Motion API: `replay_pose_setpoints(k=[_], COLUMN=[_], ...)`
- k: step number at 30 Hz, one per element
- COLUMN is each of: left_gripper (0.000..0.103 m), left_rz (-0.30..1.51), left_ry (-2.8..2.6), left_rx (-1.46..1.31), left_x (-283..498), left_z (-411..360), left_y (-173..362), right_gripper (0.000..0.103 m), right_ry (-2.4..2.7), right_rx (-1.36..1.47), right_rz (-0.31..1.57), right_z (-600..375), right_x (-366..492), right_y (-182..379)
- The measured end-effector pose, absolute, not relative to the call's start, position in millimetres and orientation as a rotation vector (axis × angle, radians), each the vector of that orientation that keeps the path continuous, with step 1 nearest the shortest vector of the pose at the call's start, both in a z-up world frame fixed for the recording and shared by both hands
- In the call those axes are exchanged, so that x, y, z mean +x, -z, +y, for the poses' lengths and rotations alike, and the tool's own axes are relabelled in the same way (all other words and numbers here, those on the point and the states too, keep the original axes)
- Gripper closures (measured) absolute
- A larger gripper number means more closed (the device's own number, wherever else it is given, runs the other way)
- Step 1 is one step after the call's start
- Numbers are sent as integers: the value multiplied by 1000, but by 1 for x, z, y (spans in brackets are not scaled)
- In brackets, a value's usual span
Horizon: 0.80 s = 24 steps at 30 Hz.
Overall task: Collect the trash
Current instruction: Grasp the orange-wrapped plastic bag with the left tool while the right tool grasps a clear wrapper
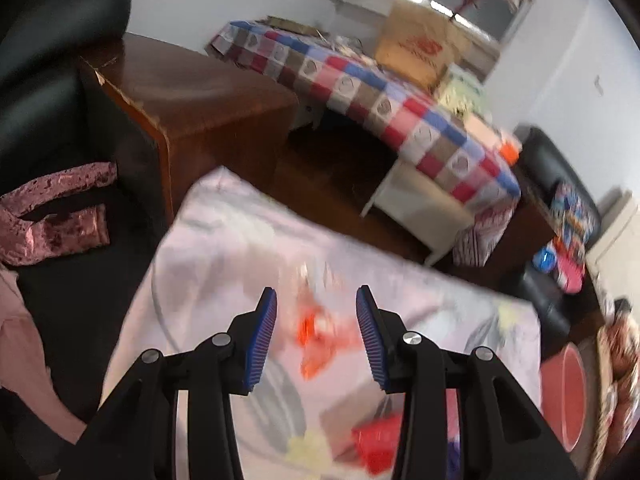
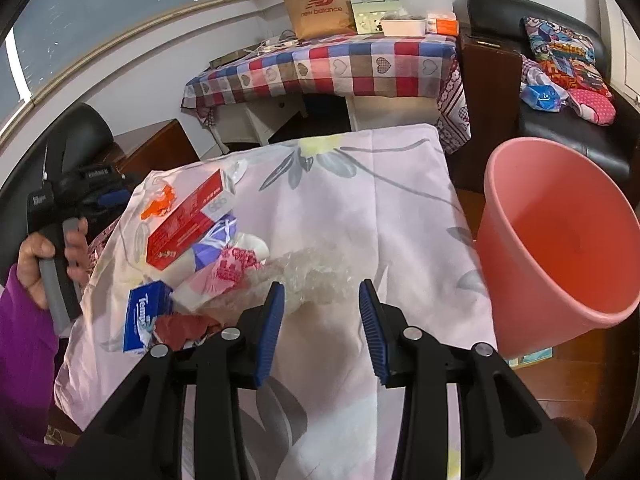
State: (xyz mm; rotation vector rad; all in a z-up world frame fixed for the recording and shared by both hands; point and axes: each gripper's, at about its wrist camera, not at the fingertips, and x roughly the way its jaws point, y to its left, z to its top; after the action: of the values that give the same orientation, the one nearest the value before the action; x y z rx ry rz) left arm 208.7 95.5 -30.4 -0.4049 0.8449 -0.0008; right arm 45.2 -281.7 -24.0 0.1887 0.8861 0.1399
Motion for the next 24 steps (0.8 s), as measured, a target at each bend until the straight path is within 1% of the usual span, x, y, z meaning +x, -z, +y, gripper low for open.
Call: replay_pose_setpoints(k=[4, 7, 10, 13, 19, 20, 21, 24], left_gripper=[62, 62, 62, 62, 62, 63, 69, 80], left_rz=[882, 927, 975, 989, 980, 979, 978, 965], left_ry=[-17, -33, -25, -6, 33, 43, 62, 91], left_rx=[-394, -398, -451, -479, -483, -481, -486, -477], left_x=[232, 243, 251, 255, 261, 261, 261, 257], left_z=[100, 102, 106, 109, 107, 106, 105, 105], left_y=[32, 42, 54, 63, 68, 68, 68, 65], right_gripper=[64, 64, 64, 64, 64, 64, 64, 64], right_ry=[-207, -301, -358, -403, -405, -387, -376, -332], right_rx=[218, 231, 247, 275, 385, 395, 406, 401], right_rz=[885, 890, 922, 1015, 1155, 1169, 1182, 1223], right_z=[-275, -261, -244, -222, -196, -192, -189, -180], right_x=[68, 103, 137, 178, 229, 239, 248, 268], right_y=[9, -8, -13, -5, 18, 22, 25, 38])
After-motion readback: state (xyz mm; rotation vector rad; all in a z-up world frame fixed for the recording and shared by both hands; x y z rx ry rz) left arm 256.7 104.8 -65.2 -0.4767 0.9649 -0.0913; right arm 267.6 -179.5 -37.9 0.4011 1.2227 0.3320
